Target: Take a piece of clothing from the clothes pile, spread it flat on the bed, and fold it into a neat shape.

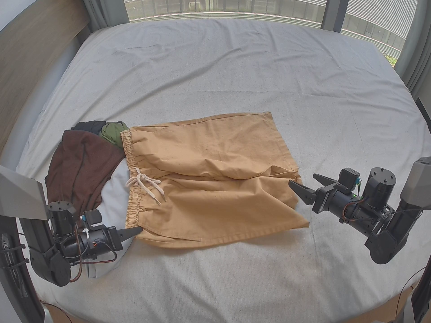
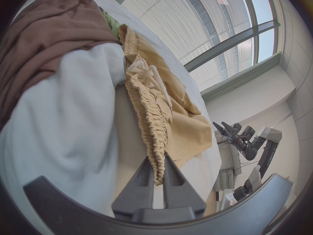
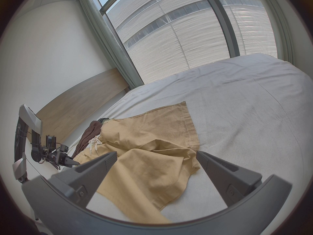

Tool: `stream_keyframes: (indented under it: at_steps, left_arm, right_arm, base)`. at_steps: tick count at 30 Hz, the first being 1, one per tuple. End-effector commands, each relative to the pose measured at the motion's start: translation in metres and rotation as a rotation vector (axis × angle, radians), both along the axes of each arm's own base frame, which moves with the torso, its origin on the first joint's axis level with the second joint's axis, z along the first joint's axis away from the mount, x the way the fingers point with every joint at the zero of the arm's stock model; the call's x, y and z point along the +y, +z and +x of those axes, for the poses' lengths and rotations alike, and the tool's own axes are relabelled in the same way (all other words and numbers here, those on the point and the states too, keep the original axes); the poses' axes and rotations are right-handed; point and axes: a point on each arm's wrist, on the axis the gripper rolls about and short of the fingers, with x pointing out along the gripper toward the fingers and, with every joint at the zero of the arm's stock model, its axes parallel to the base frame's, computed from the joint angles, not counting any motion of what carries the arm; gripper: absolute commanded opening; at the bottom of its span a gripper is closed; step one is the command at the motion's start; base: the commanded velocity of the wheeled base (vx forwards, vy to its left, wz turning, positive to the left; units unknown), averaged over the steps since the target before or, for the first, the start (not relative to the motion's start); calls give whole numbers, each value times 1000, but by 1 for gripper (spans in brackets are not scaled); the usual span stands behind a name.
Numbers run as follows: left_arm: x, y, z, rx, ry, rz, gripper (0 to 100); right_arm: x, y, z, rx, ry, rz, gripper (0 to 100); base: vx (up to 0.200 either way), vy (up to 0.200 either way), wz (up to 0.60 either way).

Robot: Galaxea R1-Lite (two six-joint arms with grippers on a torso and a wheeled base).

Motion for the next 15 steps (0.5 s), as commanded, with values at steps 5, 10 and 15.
stream_keyframes:
  at_steps: [5,10,15]
  left_arm:
    - [34,23,-35,-13,50,-34,0]
    - [44,22,-41,-1,68,-49,0]
    - [46,13,-41,23,52,-40,0]
  right_arm:
    - [-1,-7,-7,38,6,-14,100]
    - [-3,-11,-8,61,-1,-12,100]
    - [-3,-22,-8,133,-11,31,100]
  base:
    - [0,0,0]
    - [0,0,0]
    - [0,0,0]
